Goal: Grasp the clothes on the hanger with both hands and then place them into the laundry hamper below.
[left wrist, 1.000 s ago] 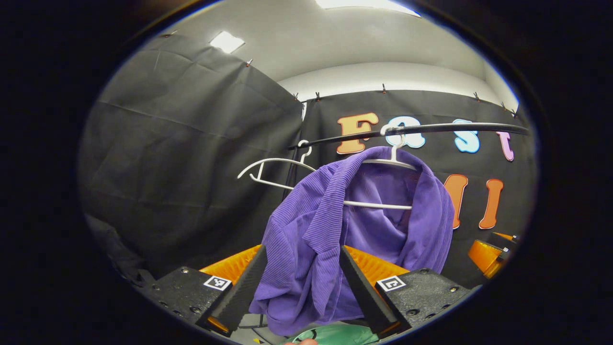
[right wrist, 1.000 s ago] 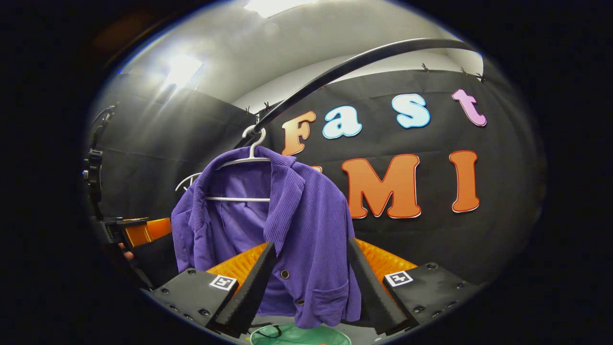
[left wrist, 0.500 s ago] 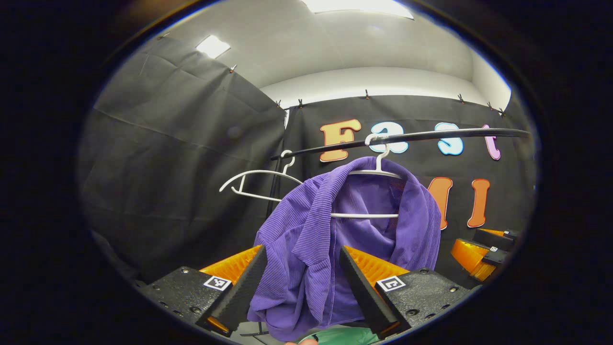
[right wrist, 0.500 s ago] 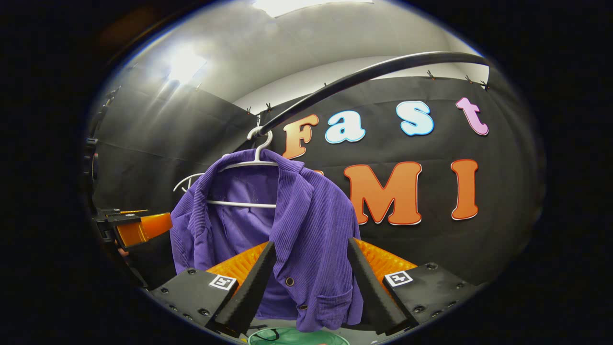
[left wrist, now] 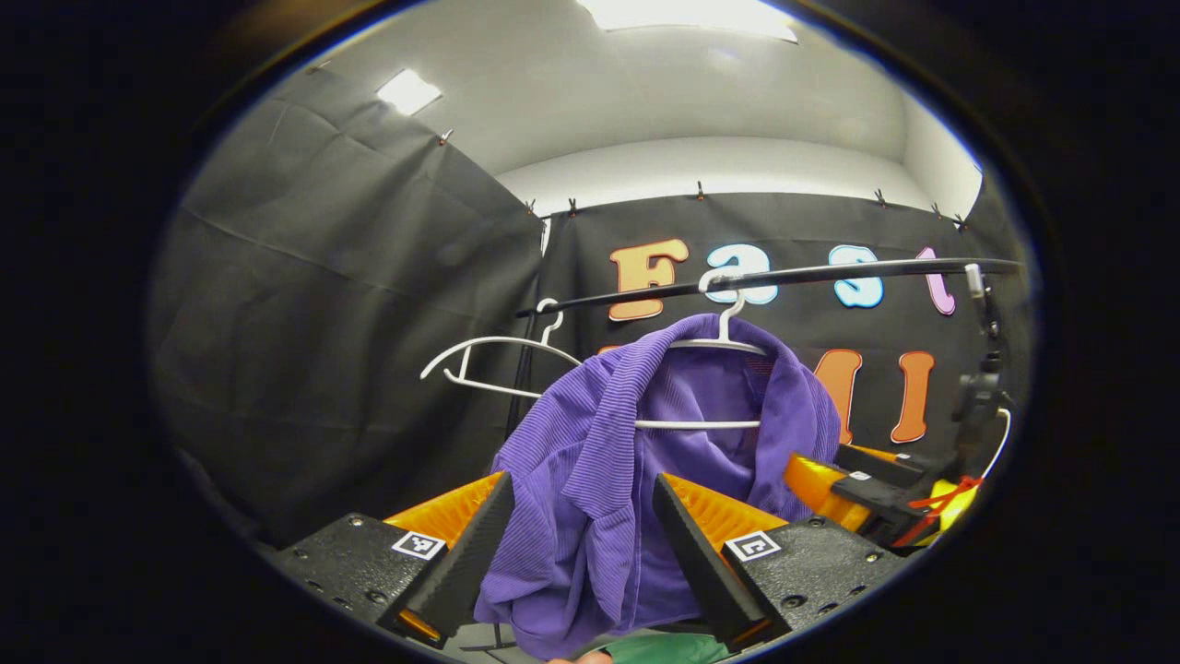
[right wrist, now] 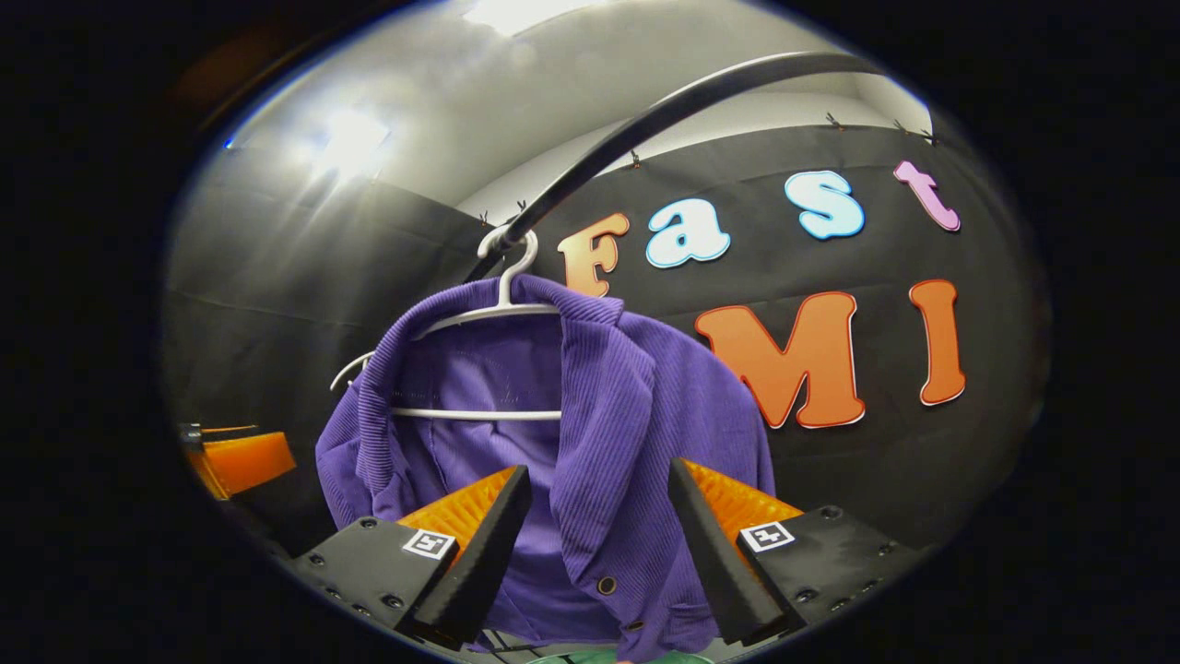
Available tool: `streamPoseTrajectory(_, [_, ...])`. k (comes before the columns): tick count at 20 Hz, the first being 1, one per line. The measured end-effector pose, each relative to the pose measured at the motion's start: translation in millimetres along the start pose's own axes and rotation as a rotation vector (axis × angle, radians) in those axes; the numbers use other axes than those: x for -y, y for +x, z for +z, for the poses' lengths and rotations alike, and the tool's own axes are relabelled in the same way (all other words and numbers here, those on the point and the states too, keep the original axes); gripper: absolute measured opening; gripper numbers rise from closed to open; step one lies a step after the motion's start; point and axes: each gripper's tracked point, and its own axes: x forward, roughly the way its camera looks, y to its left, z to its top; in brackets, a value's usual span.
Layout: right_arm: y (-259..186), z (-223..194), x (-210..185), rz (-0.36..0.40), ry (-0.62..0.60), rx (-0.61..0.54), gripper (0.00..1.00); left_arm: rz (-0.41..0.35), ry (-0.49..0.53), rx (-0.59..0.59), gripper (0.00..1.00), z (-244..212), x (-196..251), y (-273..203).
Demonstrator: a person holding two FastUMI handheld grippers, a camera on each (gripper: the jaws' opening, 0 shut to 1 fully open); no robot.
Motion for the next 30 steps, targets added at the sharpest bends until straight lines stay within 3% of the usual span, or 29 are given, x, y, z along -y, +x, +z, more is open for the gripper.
streamPoseTrajectory(2, [18.0,-21.3,-6.1,0.005,0.018,-0.036,0.97,0.017,0.01,-0.002,0.95,-2.7,-5.6,-3.0])
streamPoseTrajectory(4, [39.5,-46.0,-8.9,-0.006,0.023,-0.074,0.97,0.034,0.014,-0.007,0.92,-4.2,-12.2,-7.4])
streamPoseTrajectory(7, [58.8,-73.2,13.9,-0.097,0.047,-0.116,1.0,0.056,0.001,-0.022,0.92,-8.3,-22.7,-17.3])
streamPoseTrajectory(9, [56.5,-74.4,33.7,-0.136,0.096,-0.106,0.91,0.067,0.0,-0.035,0.92,-12.0,-30.4,-22.6])
streamPoseTrajectory(10, [53.8,-71.5,44.4,-0.16,0.117,-0.088,0.96,0.07,0.004,-0.044,0.92,-14.4,-33.3,-23.8])
streamPoseTrajectory(12, [39.7,-61.9,69.3,-0.198,0.139,-0.057,0.79,0.066,0.01,-0.06,0.95,-20.1,-34.9,-20.9])
streamPoseTrajectory(16, [2.9,-22.0,95.8,-0.224,0.151,0.041,0.12,0.027,0.003,-0.079,0.92,-30.3,-19.4,-7.2])
streamPoseTrajectory(18, [-16.7,-0.3,103.3,-0.223,0.12,0.081,0.11,-0.009,-0.009,-0.089,0.95,-38.1,-5.9,4.8])
streamPoseTrajectory(21, [-41.5,38.4,97.5,-0.174,0.028,0.14,0.07,-0.036,-0.029,-0.1,0.92,-48.4,8.5,21.2])
streamPoseTrajectory(22, [-52.1,49.7,96.7,-0.162,-0.011,0.151,0.01,-0.049,-0.043,-0.104,0.95,-50.5,14.8,27.8])
streamPoseTrajectory(23, [-59.5,58.0,93.9,-0.151,-0.048,0.16,0.07,-0.068,-0.061,-0.104,0.92,-52.1,22.3,34.6])
streamPoseTrajectory(26, [-75.3,70.9,79.3,-0.114,-0.091,0.169,0.07,-0.114,-0.125,-0.086,0.95,-56.1,41.9,58.7])
streamPoseTrajectory(27, [-78.5,75.0,75.6,-0.108,-0.091,0.176,0.07,-0.1,-0.147,-0.084,0.95,-60.9,42.7,69.6])
streamPoseTrajectory(29, [-81.6,80.9,72.3,-0.103,-0.082,0.186,0.07,0.0,-0.169,-0.09,0.92,-74.0,27.6,86.2])
streamPoseTrajectory(30, [-82.7,81.8,72.8,-0.101,-0.075,0.187,0.14,0.064,-0.151,-0.078,0.92,-79.9,15.3,95.2])
